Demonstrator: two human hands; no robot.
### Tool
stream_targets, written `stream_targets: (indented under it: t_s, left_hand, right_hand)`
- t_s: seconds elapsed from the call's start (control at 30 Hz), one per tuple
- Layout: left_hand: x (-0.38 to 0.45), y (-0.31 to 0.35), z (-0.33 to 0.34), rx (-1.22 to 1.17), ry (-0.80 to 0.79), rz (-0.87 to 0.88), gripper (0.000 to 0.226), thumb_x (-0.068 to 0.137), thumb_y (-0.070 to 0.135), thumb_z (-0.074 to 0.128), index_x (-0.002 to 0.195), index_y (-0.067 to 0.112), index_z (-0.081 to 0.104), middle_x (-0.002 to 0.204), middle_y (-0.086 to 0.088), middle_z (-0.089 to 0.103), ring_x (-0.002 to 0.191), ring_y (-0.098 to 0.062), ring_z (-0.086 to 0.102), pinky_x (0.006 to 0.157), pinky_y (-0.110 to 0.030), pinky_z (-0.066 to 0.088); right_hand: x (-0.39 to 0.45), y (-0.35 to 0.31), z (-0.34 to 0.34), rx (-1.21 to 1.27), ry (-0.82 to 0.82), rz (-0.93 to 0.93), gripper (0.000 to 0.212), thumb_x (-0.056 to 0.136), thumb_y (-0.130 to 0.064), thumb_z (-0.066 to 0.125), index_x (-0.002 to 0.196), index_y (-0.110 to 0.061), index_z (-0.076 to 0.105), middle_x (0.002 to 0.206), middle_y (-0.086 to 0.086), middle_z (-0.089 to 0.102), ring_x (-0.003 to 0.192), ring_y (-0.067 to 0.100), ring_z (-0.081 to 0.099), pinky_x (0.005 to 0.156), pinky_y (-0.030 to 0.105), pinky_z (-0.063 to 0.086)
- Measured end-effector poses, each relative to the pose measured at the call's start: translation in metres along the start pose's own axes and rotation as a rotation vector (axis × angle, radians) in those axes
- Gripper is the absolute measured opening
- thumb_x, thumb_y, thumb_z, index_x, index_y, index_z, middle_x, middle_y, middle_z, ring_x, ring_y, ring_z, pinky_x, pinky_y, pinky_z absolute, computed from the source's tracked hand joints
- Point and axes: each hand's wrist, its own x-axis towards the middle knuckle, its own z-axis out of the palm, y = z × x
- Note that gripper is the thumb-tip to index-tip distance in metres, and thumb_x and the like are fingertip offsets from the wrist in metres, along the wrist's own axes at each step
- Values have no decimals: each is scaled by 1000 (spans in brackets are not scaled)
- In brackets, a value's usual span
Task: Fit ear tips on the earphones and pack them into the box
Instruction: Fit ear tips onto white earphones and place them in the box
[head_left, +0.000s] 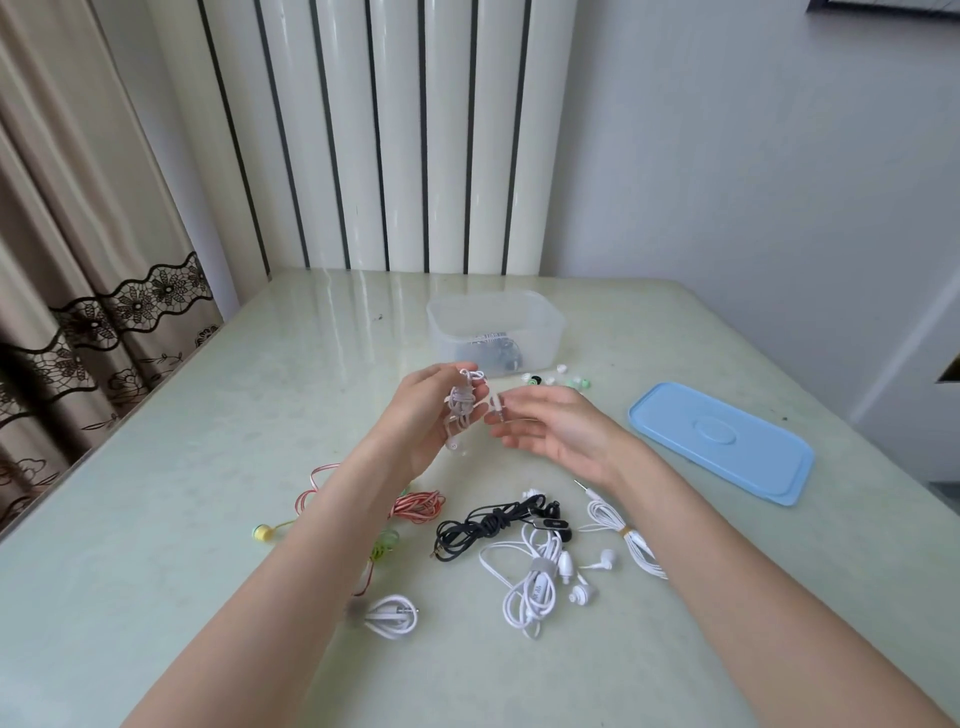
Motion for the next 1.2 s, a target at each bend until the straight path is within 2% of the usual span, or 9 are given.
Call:
stream_targets:
  t_s: [0.2,0.33,0.4,0.53,0.63,0.77,0.93,1.07,1.2]
  left_hand:
    - [7,-7,1,-169,212,45,34,86,-8,29,114,7,43,70,-8,46,59,-17,47,59,-27,43]
    - [4,-10,6,-81,250,69,41,87,-4,27,120,16,42,68,-6,44,59,-17,42,58,-28,35]
    - [6,-11,5,78,280,90,43,87,-2,30,126,13,42,84,-10,50,66,-18,46,61,-27,38]
    - [8,-21,-4,834,342,276,46,86,8,43,130,20,45,138,-9,32,123,-29,32,100,-33,30]
    - [5,-28,-2,1116,230,416,33,85,13,47,111,27,62,136,3,42,126,-26,25,104,-35,22]
    - [4,-36,-6,1307,248,509,24,85,21,49,100,30,67,127,13,48,118,-22,27,88,-31,19]
    - [8,-38,-3,1231,60,694,27,82,21,61,108,20,64,108,3,61,95,-18,41,85,-29,35]
    - [9,-36,-3,990,30,599,16,81,15,65,97,13,65,80,4,65,73,-14,58,72,-20,46]
    - [15,-35,-6,780,52,485,11,78,12,69,86,18,64,74,6,65,62,-5,58,62,-8,44]
  right_hand:
    - [-4,4,18,-255,59,-124,19,84,-20,64,85,-10,48,73,9,61,58,20,62,54,22,52]
    - [0,12,34,-416,11,-207,18,78,-5,70,77,-14,54,62,8,61,55,22,62,58,24,54]
    - [2,13,31,-433,66,-217,20,77,4,66,73,-14,59,62,8,61,56,21,61,62,22,54]
    - [4,9,16,-513,82,-172,19,77,5,65,71,-13,62,61,10,62,46,10,59,58,16,52]
    - [5,5,9,-503,58,-106,8,81,2,63,76,-4,63,62,9,62,41,4,58,50,12,49]
    - [7,1,-1,-395,98,-35,12,84,-10,63,73,-5,64,64,8,61,44,5,56,45,13,43]
    - [10,-3,-7,-402,62,6,18,87,-16,60,72,-7,63,62,5,56,38,2,49,40,13,32]
    - [9,-13,-16,-498,25,-12,15,87,-17,61,78,-7,66,63,2,62,44,3,53,44,14,37]
    - [18,-32,-49,-750,382,-219,9,82,-8,62,77,-6,69,68,8,64,54,12,58,54,20,45]
